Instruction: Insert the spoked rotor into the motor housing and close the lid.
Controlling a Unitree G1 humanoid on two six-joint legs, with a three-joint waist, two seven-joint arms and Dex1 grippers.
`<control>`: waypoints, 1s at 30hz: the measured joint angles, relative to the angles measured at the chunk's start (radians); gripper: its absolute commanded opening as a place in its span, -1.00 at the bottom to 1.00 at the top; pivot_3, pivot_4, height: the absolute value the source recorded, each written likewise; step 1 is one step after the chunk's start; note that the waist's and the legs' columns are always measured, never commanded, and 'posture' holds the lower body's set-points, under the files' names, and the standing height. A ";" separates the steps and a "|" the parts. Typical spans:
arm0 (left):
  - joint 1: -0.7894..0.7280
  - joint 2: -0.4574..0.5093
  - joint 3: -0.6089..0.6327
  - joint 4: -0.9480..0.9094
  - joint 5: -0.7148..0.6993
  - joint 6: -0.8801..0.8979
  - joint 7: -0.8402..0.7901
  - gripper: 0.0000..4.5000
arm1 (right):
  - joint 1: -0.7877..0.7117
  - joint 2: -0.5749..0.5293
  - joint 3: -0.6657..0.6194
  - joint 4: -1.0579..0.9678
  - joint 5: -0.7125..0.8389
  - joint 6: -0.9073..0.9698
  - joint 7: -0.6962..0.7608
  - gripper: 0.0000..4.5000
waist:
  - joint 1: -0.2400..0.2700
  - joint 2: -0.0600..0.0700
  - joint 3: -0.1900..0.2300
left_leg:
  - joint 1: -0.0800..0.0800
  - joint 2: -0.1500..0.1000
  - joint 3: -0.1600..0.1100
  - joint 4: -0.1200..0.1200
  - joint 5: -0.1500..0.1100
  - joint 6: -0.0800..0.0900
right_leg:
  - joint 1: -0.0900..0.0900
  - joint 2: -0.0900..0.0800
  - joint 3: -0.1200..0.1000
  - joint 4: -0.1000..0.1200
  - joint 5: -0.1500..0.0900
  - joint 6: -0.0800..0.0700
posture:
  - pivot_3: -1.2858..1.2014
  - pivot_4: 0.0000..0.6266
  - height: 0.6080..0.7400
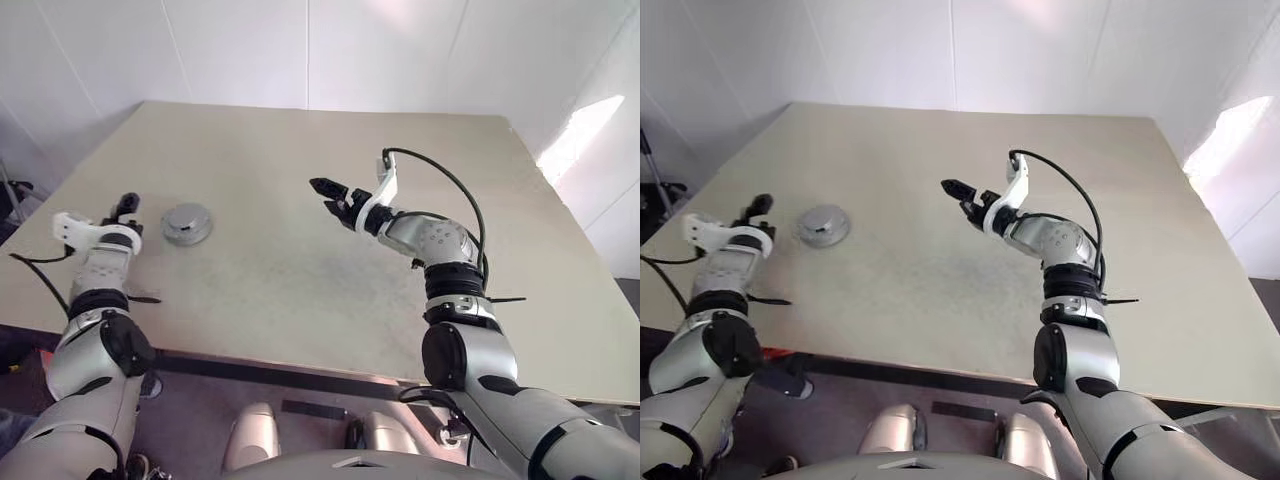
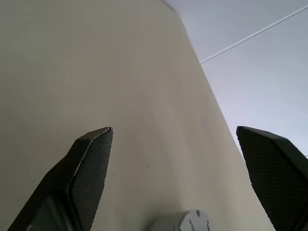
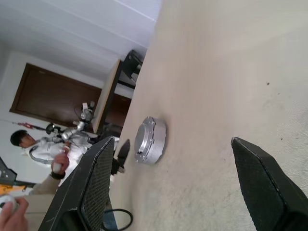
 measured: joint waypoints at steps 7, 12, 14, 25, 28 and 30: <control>0.044 -0.086 -0.202 -0.165 0.137 -0.118 -0.180 0.92 | 0.129 -0.080 0.252 -0.181 -0.235 -0.301 0.206 0.94 | 0.050 -0.003 0.000 | -0.006 0.000 -0.001 0.002 -0.003 0.005 | 0.002 -0.002 -0.002 -0.008 0.005 0.007 | 0.03 -1.00 1.00; 0.142 -0.129 -0.448 -0.460 0.228 -0.076 -0.375 0.92 | 0.236 -0.279 0.371 -0.276 -0.380 -0.494 0.412 0.94 | 0.046 -0.005 0.001 | -0.006 -0.002 0.000 0.004 -0.004 0.007 | 0.003 -0.003 -0.002 -0.008 0.006 0.008 | 0.03 -1.00 1.00; 0.178 -0.132 -0.537 -0.546 0.272 -0.050 -0.422 0.92 | 0.260 -0.358 0.385 -0.270 -0.440 -0.549 0.450 0.94 | 0.043 -0.005 0.001 | -0.005 -0.001 0.000 0.004 -0.004 0.007 | 0.003 -0.003 -0.001 -0.008 0.004 0.004 | 0.03 -1.00 1.00; 0.272 -0.270 -0.855 -0.575 0.490 -0.063 -0.497 0.92 | 0.267 -0.436 0.418 -0.055 -0.666 -0.704 0.367 0.94 | 0.012 -0.004 0.000 | 0.002 0.000 0.002 0.004 -0.003 0.006 | 0.007 -0.001 -0.001 -0.008 0.005 0.001 | 0.03 -1.00 1.00; 0.258 -0.281 -0.856 -0.523 0.513 -0.081 -0.492 0.92 | 0.278 -0.430 0.417 -0.056 -0.678 -0.714 0.352 0.94 | 0.015 -0.004 0.000 | 0.001 0.000 0.002 0.004 -0.004 0.008 | 0.007 -0.001 -0.001 -0.008 0.005 0.001 | 0.03 -1.00 1.00; 0.251 -0.283 -0.856 -0.508 0.522 -0.088 -0.495 0.92 | 0.290 -0.425 0.416 -0.059 -0.678 -0.714 0.343 0.94 | 0.016 -0.004 0.000 | 0.001 0.000 0.002 0.004 -0.005 0.009 | 0.008 -0.001 -0.001 -0.009 0.005 0.001 | 0.03 -1.00 1.00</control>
